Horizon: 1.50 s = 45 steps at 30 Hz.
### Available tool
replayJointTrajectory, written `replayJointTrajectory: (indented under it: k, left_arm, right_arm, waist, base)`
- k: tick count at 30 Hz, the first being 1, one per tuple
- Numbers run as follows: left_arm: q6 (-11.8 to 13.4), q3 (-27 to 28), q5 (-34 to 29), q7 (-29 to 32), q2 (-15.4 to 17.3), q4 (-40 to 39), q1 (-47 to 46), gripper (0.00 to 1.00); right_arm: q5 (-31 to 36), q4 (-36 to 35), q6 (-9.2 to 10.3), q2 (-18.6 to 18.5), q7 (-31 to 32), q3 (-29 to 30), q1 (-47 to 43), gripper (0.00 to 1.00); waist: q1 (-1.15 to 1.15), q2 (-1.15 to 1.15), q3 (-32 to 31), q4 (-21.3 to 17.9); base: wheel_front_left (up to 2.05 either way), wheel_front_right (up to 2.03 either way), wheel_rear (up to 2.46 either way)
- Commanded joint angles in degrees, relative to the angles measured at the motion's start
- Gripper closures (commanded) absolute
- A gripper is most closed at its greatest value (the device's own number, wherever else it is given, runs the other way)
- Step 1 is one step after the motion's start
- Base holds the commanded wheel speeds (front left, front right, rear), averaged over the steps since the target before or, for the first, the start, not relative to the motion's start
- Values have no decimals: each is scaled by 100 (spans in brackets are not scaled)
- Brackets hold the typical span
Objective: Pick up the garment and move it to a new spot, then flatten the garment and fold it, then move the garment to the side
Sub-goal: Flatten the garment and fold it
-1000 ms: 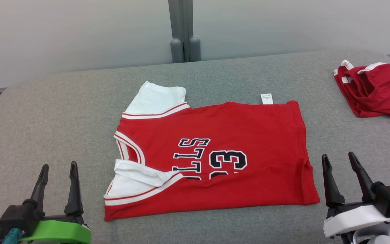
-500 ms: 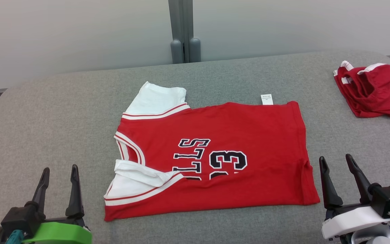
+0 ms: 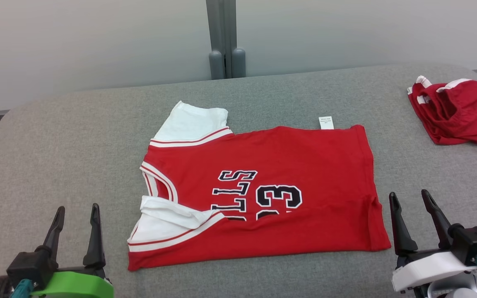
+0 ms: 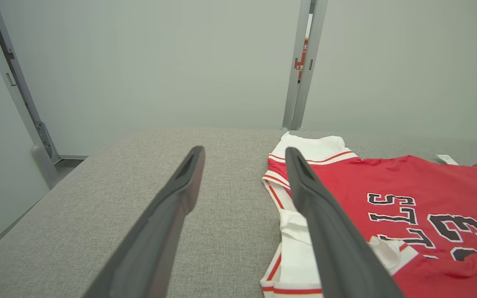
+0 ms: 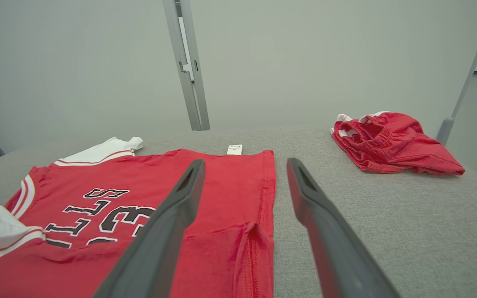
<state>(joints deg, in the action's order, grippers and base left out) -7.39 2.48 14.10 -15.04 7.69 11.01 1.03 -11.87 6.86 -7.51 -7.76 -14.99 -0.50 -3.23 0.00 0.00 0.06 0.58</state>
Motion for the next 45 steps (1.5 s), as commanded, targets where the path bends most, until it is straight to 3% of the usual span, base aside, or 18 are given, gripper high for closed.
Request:
replayJointTrajectory:
  k: [1, 10, 20, 30, 34, 45]
  left_arm:
    - [-13, -27, -64, -15, 120, 6, -143, 0]
    - [-15, -731, 163, 80, 930, 219, -1458, 0]
    - [-9, -2022, 1067, 654, 1786, 947, -3972, 0]
    - [-9, -3694, 2244, 1295, 2380, 1967, -6003, 0]
    - [-7, -3904, 2815, 1526, 2390, 2472, -6543, 0]
    - [-5, -4911, 3427, 1800, 2553, 3315, -7044, 0]
  right_arm:
    - [38, -10, 4, -38, -24, -33, 122, 0]
    - [-50, 313, 4, -632, 410, -203, 1293, 0]
    - [-418, 1218, 4, -1232, 1463, -822, 3444, 0]
    - [-860, 2599, 4, -1071, 1914, -1507, 5152, 0]
    - [-1016, 3011, 4, -905, 1868, -1809, 5578, 0]
    - [-1442, 3721, 4, -627, 1574, -2561, 6172, 0]
  waist:
    - [0, 0, 1, -7]
    - [0, 0, 348, -53]
    - [0, 0, 1695, -329]
    - [0, 0, 2809, -812]
    - [0, 0, 3093, -961]
    - [0, 0, 3415, -1234]
  base:
    - [0, 0, 0]
    - [0, 0, 0]
    - [0, 0, 0]
    - [0, 0, 0]
    - [0, 0, 0]
    - [0, 0, 0]
